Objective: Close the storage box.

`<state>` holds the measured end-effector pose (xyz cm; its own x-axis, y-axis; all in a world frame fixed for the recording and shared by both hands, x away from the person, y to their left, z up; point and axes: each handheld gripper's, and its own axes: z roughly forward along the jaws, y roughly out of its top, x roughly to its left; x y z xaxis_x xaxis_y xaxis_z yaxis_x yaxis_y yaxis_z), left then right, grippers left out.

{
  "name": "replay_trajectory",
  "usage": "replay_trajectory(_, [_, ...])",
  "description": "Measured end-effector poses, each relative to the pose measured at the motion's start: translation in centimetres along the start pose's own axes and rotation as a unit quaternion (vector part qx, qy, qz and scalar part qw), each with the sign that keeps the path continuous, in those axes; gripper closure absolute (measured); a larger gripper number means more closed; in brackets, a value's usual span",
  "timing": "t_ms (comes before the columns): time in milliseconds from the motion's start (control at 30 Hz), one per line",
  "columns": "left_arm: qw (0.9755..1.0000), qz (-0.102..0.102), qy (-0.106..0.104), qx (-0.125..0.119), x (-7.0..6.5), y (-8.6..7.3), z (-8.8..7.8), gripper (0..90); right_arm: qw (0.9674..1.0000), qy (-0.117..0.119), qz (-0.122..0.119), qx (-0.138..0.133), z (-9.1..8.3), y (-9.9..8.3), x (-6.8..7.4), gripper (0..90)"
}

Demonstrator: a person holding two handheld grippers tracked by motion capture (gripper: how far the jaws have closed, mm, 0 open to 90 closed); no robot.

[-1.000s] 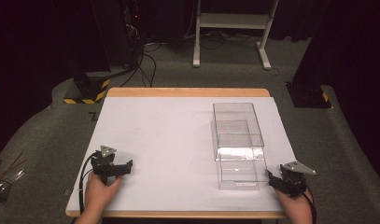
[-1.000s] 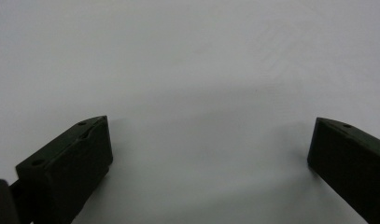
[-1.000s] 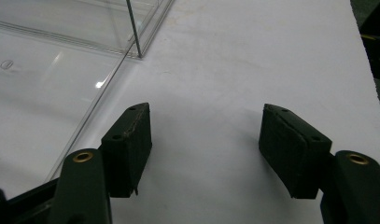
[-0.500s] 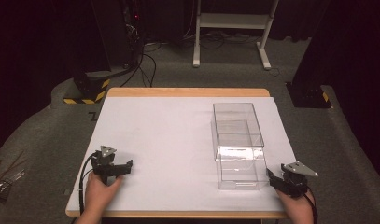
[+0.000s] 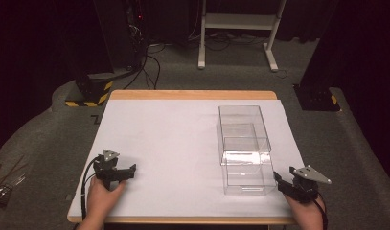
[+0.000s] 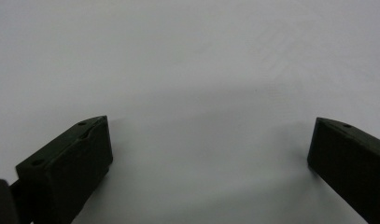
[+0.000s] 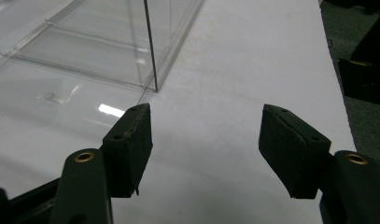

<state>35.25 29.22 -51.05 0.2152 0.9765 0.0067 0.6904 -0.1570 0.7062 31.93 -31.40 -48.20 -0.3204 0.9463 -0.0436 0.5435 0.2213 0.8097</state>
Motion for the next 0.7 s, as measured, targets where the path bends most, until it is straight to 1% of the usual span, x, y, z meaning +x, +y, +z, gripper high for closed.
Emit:
replay_trajectory(67, [1.0, 0.0, 0.0, 0.0, 0.0, 0.0, 0.0, 0.2, 1.0, 0.0, -0.001, -0.008, -0.5, 0.2, 0.1, 35.1])
replay_trajectory(300, [1.0, 0.0, 0.0, 0.0, 0.0, 0.0, 0.0, 0.2, 0.9997, 0.004, 0.001, -0.025, -1.4, 0.8, 0.3, 36.6])
replay_trajectory(700, [1.0, 0.0, 0.0, 0.0, 0.0, 0.0, 0.0, 0.2, 0.9986, 0.001, -0.004, -0.054, -2.9, 1.7, 0.7, 36.0])
